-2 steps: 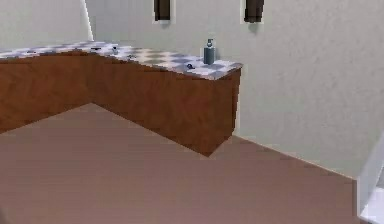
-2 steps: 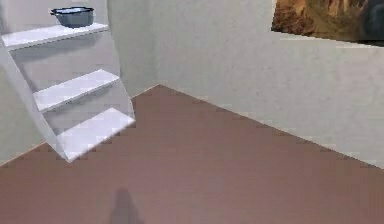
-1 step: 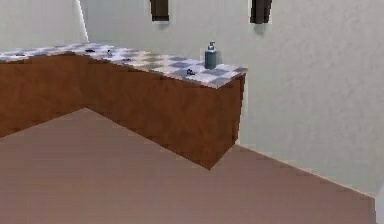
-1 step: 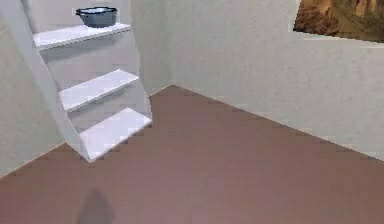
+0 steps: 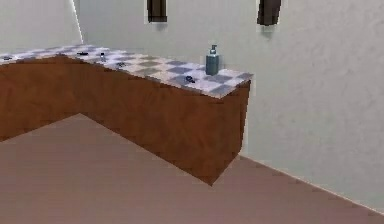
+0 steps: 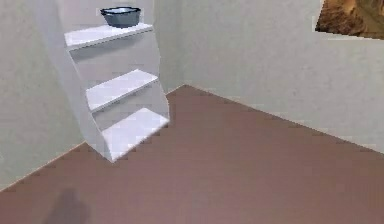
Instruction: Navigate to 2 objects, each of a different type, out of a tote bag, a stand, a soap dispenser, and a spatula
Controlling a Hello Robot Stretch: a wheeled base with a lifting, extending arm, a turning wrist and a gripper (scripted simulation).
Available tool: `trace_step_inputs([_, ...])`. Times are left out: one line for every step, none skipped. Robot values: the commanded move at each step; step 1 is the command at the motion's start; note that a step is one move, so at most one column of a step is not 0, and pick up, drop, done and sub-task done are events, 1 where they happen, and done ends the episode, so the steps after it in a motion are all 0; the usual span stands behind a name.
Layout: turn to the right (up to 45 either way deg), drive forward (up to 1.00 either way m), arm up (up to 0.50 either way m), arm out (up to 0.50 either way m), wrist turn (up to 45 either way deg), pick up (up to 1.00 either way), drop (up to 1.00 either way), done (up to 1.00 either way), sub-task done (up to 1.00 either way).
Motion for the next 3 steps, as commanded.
trace_step_inputs([24.0, 0.0, 0.0, 0.0, 0.0, 0.0, 0.0, 0.0, 0.0])
trace_step_inputs([0.0, 0.9, 0.0, 0.0, 0.0, 0.0, 0.0, 0.0, 0.0])
trace_step_inputs([36.0, 0.0, 0.0, 0.0, 0.0, 0.0, 0.0, 0.0, 0.0])
